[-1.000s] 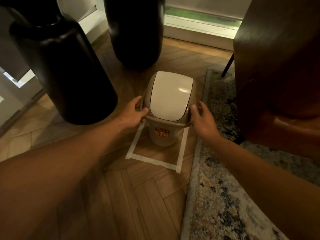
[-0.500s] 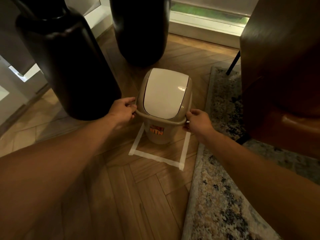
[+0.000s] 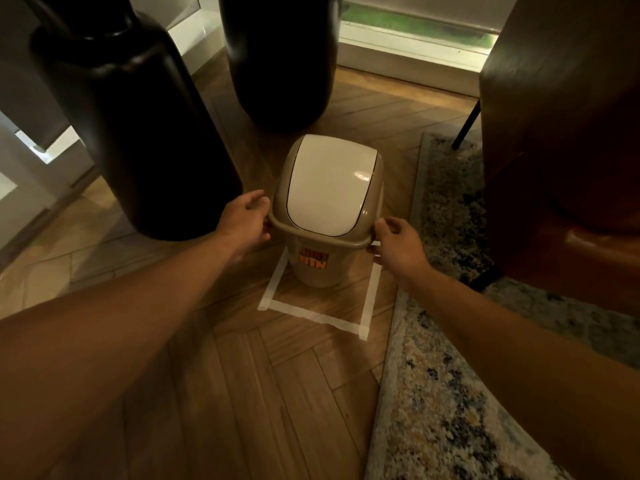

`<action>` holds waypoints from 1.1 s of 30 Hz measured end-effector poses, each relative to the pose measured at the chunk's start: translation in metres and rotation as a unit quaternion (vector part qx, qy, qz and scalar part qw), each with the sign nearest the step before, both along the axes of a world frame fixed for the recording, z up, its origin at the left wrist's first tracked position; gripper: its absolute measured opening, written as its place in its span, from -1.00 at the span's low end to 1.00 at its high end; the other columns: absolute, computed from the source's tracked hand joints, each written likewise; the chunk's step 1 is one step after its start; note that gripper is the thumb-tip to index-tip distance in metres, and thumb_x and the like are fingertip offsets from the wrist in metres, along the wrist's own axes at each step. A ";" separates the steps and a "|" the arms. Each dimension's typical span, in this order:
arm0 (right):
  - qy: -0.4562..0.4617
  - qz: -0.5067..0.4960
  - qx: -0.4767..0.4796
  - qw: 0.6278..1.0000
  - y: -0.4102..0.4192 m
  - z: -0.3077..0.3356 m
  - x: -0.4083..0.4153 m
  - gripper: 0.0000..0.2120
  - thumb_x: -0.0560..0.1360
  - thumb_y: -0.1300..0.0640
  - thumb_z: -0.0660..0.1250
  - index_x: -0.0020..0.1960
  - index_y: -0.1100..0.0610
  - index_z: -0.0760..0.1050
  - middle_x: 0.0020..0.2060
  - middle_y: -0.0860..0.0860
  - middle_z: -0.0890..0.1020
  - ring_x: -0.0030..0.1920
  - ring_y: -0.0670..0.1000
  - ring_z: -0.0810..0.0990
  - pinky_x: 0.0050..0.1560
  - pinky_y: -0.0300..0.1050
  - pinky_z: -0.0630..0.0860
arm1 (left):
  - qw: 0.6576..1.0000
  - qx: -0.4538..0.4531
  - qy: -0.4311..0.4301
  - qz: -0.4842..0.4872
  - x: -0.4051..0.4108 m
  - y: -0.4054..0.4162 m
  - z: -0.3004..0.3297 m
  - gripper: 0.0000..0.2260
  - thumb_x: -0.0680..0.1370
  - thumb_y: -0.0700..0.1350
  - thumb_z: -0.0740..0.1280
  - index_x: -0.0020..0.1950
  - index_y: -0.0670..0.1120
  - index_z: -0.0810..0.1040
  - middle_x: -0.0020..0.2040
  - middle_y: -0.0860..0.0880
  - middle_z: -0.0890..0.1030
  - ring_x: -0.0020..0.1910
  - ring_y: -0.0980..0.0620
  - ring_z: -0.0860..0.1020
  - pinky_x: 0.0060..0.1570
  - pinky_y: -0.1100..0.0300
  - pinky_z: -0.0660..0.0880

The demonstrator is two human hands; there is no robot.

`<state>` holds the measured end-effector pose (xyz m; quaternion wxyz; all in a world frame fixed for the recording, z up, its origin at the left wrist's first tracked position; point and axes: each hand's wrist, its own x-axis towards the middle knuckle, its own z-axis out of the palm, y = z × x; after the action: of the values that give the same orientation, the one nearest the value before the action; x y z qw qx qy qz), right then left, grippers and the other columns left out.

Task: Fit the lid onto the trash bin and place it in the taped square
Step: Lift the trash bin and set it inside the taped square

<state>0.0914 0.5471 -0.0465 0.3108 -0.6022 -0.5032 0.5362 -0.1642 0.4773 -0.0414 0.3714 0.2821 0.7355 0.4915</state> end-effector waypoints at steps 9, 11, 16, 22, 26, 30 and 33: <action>-0.025 0.082 0.131 0.988 -0.020 -0.014 -0.001 -0.34 0.64 -0.07 0.37 0.65 -0.01 0.20 0.26 0.08 0.61 0.13 0.03 0.67 0.08 0.05 0.68 | 0.981 0.048 0.150 -0.109 0.010 -0.007 -0.015 -0.40 0.57 0.04 0.37 0.56 0.13 0.21 0.45 -0.01 0.41 0.27 0.01 0.49 0.07 0.14 0.54; 0.007 0.083 0.112 0.990 -0.021 -0.018 -0.001 -0.34 0.65 0.01 0.38 0.66 -0.03 0.18 0.12 0.14 0.66 -0.01 0.04 0.72 -0.08 -0.12 0.69 | 0.986 0.062 0.122 -0.094 0.012 -0.007 -0.022 -0.41 0.57 0.00 0.37 0.56 0.17 0.22 0.42 0.01 0.42 0.16 0.05 0.52 -0.15 0.23 0.58; 0.022 0.074 0.118 0.990 -0.020 -0.017 0.002 -0.33 0.66 0.16 0.38 0.67 0.05 0.16 0.04 0.21 0.66 -0.10 0.06 0.70 -0.22 -0.31 0.60 | 0.985 0.076 0.123 -0.095 0.015 -0.007 -0.031 -0.40 0.55 0.01 0.40 0.55 0.12 0.26 0.38 0.06 0.42 0.27 0.03 0.47 0.14 0.02 0.57; 0.032 0.083 0.113 0.990 -0.030 -0.013 0.015 -0.32 0.67 0.19 0.36 0.68 0.04 0.13 0.17 0.10 0.65 0.04 -0.01 0.69 -0.11 -0.27 0.66 | 0.982 0.086 0.125 -0.116 0.025 -0.012 -0.032 -0.39 0.55 -0.02 0.40 0.56 0.09 0.24 0.15 0.22 0.39 -0.10 0.49 0.46 -0.19 0.56 0.45; 0.023 0.079 0.114 0.990 -0.039 -0.015 0.022 -0.32 0.66 0.18 0.37 0.68 0.00 0.14 0.02 -0.09 0.66 -0.06 -0.11 0.72 -0.08 -0.19 0.68 | 0.980 0.089 0.117 -0.131 0.028 -0.019 -0.036 -0.39 0.55 -0.05 0.40 0.56 0.04 0.24 0.16 0.22 0.42 -0.10 0.63 0.45 -0.18 0.61 0.41; 0.014 0.078 0.117 0.990 -0.044 -0.018 0.026 -0.31 0.66 0.16 0.37 0.68 -0.02 0.12 -0.08 -0.09 0.67 -0.15 -0.14 0.73 -0.08 -0.13 0.69 | 0.980 0.082 0.115 -0.140 0.029 -0.023 -0.034 -0.40 0.55 -0.04 0.39 0.56 0.06 0.25 0.22 0.19 0.45 -0.06 0.54 0.48 -0.12 0.56 0.44; 0.016 0.074 0.119 0.990 -0.046 -0.020 0.027 -0.31 0.66 0.14 0.38 0.68 -0.02 0.13 -0.09 -0.08 0.67 -0.15 -0.13 0.73 -0.11 -0.18 0.67 | 0.978 0.084 0.133 -0.139 0.029 -0.025 -0.034 -0.40 0.55 -0.04 0.39 0.56 0.04 0.25 0.19 0.19 0.44 -0.09 0.65 0.43 -0.18 0.63 0.39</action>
<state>0.1180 0.5012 -0.0664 0.3478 -0.5129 -0.6017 0.5038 -0.1353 0.4524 -0.0754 0.3100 0.4742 0.6880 0.4536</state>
